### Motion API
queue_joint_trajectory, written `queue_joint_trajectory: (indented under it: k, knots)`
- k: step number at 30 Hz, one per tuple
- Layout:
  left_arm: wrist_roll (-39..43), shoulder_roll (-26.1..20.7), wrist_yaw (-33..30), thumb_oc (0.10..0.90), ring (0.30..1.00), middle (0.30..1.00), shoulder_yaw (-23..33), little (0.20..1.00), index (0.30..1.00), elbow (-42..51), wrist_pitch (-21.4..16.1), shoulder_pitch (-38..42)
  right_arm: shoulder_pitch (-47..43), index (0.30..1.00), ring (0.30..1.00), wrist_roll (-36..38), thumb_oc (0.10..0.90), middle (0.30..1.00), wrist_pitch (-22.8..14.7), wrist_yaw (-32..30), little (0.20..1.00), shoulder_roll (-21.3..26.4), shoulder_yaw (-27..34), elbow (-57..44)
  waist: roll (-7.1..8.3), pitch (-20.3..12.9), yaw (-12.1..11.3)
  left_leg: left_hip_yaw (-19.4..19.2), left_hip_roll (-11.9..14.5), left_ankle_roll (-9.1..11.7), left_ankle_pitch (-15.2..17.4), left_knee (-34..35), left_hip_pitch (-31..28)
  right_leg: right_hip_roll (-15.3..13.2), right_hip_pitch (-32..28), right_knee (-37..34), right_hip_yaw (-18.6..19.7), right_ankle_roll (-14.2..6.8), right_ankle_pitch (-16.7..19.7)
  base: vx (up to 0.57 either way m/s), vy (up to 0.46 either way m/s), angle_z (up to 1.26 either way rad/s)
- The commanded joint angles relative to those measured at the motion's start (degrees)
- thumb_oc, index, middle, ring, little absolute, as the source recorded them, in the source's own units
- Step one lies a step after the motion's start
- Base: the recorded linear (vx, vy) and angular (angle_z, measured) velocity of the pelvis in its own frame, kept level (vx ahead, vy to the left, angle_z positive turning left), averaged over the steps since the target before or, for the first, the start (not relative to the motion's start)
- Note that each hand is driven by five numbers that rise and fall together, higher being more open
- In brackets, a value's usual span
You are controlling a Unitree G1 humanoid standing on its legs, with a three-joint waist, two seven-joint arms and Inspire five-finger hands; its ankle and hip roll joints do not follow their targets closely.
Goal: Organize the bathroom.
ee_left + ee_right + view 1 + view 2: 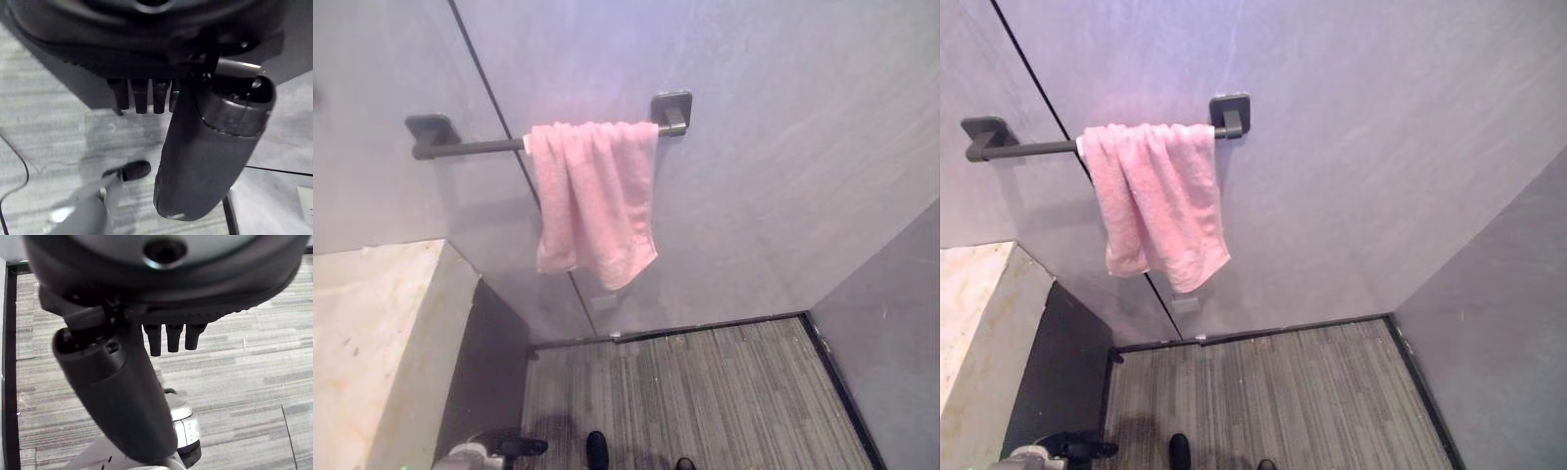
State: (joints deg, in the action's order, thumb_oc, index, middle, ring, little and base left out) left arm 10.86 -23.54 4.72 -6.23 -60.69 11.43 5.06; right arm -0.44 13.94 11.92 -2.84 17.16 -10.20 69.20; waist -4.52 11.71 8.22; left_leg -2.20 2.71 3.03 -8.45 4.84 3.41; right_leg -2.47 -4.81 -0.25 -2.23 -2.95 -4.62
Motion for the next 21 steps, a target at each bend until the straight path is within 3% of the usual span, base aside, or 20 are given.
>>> queue_joint_trajectory:
  k: [1, 6, 8, 12, 17, 21]
  knots:
    - [-4.7, -2.8, -1.3, 0.8, 0.9, 0.9, -1.0, 0.9, 0.9, 1.4, -1.0, -0.3, 0.6, 0.9, 0.9, 2.4, 0.8, 0.9, -0.8, -2.6, 0.9, 2.0, 0.9, -1.5, -0.82, -0.9, -0.4, -1.3, 2.1, 0.4, 4.4, -2.1, 1.1, 1.0, 5.4, 6.3, -0.8, -1.3, -1.4, 0.02, 0.03, -0.08]
    - [-8.1, -9.8, 0.2, 0.8, 0.9, 0.9, -2.4, 0.9, 0.9, 11.8, -0.9, 0.5, 1.0, 0.9, 0.9, 4.6, 0.8, 0.9, -2.2, -4.6, 0.9, 5.1, 3.8, -4.2, -1.33, -0.7, -0.3, -1.8, 2.2, 0.6, 4.3, -3.2, 2.1, 1.0, 5.9, 6.6, -1.4, -1.1, -1.3, 0.01, 0.017, -0.07]
    - [-8.1, -14.1, 1.7, 0.8, 0.9, 0.9, -1.7, 0.9, 0.9, 18.6, -1.6, 0.1, 1.5, 0.9, 0.9, 7.1, 0.8, 0.9, -4.2, -6.4, 0.9, 6.3, 5.5, -7.0, -1.06, -0.7, -0.7, -1.7, 2.3, 0.6, 4.4, -3.2, 2.0, 1.0, 5.6, 6.4, -2.0, -1.0, -1.1, 0.03, -0.029, -0.01]
    - [-6.9, -18.6, 2.2, 0.8, 0.9, 0.9, 0.5, 0.9, 0.9, 27.4, -1.8, -1.3, 2.3, 0.9, 0.9, 8.3, 0.8, 0.9, -4.2, -8.3, 0.9, 7.9, 7.1, -13.8, -0.54, -0.9, -1.1, -1.4, 2.4, 0.7, 4.4, -3.1, 1.8, 1.1, 5.2, 6.1, -2.4, -0.8, -1.0, 0.03, -0.043, 0.04]
    - [-4.5, -22.1, -0.8, 0.8, 0.9, 0.9, 8.5, 0.9, 0.9, 40.8, -7.5, -3.7, 4.8, 0.9, 0.9, 8.1, 0.8, 0.9, -6.3, -11.5, 0.9, 9.7, 9.3, -32.2, 1.06, -1.1, -1.3, -0.7, 2.5, 0.7, 4.4, -2.9, 1.9, 1.6, 5.1, 5.9, -2.9, -0.5, -1.0, 0.02, -0.068, 0.11]
    - [-4.8, -21.8, -1.5, 0.8, 0.9, 0.9, 14.1, 0.9, 0.9, 50.0, -11.1, -4.7, 5.8, 0.9, 0.9, 4.4, 0.8, 0.9, -6.4, -4.8, 0.9, 9.4, 13.9, -51.1, 2.49, -1.6, -1.0, -0.4, 2.9, 0.9, 4.2, -2.3, 1.8, 2.3, 5.0, 5.7, -2.9, -0.4, -1.3, 0.04, -0.083, 0.1]
